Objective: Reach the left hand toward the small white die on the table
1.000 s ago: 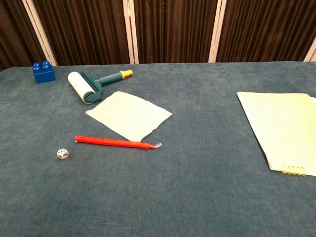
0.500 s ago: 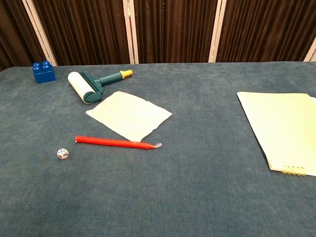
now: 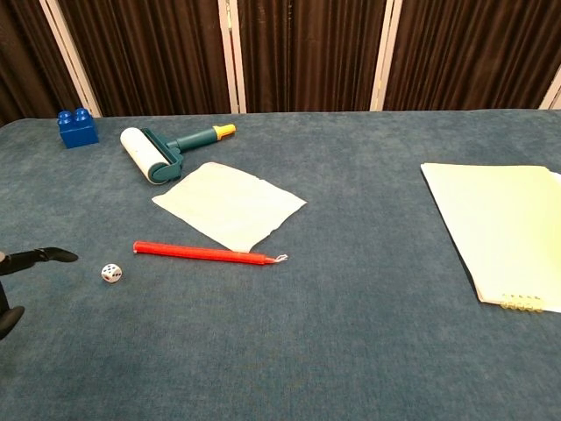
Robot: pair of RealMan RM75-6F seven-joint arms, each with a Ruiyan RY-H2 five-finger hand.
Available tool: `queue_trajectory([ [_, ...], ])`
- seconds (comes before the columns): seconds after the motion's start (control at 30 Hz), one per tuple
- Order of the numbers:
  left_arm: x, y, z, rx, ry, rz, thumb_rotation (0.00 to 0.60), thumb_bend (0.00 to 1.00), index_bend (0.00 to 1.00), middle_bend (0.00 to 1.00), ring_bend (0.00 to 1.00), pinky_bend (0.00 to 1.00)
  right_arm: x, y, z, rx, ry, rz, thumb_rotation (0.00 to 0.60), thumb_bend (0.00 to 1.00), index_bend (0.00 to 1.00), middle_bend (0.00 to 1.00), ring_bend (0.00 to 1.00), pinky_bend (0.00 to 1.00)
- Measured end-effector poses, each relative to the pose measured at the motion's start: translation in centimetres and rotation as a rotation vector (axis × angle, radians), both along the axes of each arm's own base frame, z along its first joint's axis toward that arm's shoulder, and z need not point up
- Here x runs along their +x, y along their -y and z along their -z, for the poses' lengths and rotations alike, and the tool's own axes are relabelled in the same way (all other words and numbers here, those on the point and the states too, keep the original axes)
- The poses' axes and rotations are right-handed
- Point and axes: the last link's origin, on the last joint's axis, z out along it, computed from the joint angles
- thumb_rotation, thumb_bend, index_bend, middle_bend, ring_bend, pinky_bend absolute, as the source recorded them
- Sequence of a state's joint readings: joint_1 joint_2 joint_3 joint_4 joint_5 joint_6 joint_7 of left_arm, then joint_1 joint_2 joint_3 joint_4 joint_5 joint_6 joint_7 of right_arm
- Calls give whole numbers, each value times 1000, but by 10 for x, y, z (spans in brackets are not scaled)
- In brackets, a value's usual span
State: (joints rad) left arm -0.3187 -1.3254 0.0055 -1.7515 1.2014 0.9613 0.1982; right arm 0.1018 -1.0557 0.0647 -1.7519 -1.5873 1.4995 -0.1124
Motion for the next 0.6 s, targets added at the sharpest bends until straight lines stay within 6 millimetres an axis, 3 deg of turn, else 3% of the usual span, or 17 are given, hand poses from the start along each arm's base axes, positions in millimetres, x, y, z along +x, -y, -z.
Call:
queue_trajectory([
  [0.6,13,-11,30,-64,19,-3,600,732,0,960,872,1000,-6,1,-5,-15,4,23,600,0,0,0,0,0],
])
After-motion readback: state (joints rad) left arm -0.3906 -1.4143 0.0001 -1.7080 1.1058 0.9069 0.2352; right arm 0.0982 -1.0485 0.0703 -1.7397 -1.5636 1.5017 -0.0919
